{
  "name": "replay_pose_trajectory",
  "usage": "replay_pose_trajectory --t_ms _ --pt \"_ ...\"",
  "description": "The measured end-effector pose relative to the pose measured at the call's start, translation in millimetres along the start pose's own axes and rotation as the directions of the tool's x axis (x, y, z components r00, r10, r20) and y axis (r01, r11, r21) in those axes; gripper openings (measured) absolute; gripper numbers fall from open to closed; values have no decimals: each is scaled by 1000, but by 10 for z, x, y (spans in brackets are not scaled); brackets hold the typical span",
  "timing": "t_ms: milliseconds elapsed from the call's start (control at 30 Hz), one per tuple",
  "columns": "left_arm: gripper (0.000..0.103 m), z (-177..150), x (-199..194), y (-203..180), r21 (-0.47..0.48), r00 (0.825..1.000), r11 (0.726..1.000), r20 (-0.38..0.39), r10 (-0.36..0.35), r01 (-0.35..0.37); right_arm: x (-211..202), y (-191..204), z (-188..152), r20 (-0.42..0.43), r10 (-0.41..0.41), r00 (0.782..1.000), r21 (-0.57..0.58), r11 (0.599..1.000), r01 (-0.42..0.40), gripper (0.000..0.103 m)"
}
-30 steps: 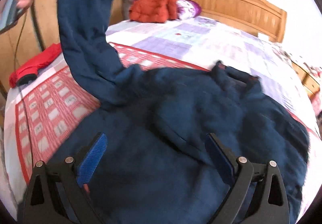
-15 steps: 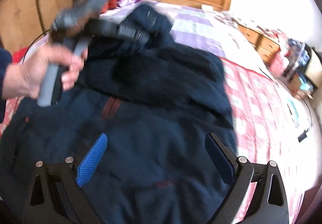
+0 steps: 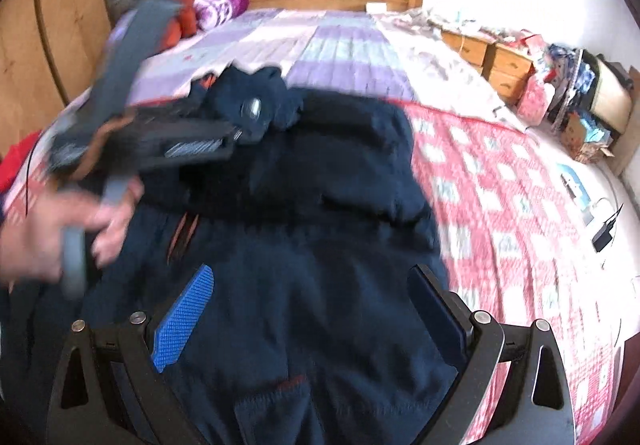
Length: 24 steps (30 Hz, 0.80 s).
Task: Fold large clothes
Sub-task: 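Fold the held sleeve across the jacket body toward the right tool, then open the left tool, release the sleeve and press the jacket flat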
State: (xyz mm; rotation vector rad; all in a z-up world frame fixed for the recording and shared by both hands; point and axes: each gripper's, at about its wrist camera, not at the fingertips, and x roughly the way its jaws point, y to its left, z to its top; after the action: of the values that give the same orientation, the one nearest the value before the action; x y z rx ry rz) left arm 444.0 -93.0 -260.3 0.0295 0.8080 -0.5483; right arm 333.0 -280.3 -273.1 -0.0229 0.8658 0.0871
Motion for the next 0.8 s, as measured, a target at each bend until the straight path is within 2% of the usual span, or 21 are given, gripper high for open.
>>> replay_pose_trajectory --t_ms 100,133,167,233,300,367,433,533,600,700,767,800 --pt "51 -76 -276 182 -93 998 994 14 -60 61 -3 -34 212 25 -8 1000 41 999 7 101" --pt "58 -121 -373 238 -102 998 992 17 -67 69 20 -60 295 25 -3 1000 69 998 1 102" --pt "72 -156 -425 254 -100 998 993 18 -64 66 46 -80 372 22 5 1000 102 995 -7 102" --pt "86 -215 -477 303 -82 1000 996 1 -29 29 129 -78 516 19 41 999 152 988 -43 103" --pt "86 -225 -451 326 -64 999 998 -20 -26 25 204 -47 659 20 62 998 179 982 -65 103" --pt "86 -207 -512 414 -90 1000 996 5 1 0 288 44 812 28 72 997 183 980 -76 103" --pt "86 -221 -655 605 -150 998 988 35 48 -42 386 153 935 24 94 995 166 981 -97 103" --pt "86 -294 -775 924 -185 989 973 30 144 -136 624 404 1091 -15 100 995 114 989 -97 103" --pt "86 -350 -812 1144 -198 978 959 12 209 -203 810 565 1129 -50 85 995 64 995 -81 103" --pt "86 -480 -893 1666 -289 955 913 -16 295 -287 1206 676 1118 -120 -26 992 -19 1000 24 103" --pt "86 -608 -929 2038 -358 933 866 -49 357 -350 1494 568 1019 -209 -62 976 31 997 70 103" --pt "86 -683 -925 2195 -387 923 842 -69 379 -375 1641 500 945 -257 -32 966 75 996 53 103"
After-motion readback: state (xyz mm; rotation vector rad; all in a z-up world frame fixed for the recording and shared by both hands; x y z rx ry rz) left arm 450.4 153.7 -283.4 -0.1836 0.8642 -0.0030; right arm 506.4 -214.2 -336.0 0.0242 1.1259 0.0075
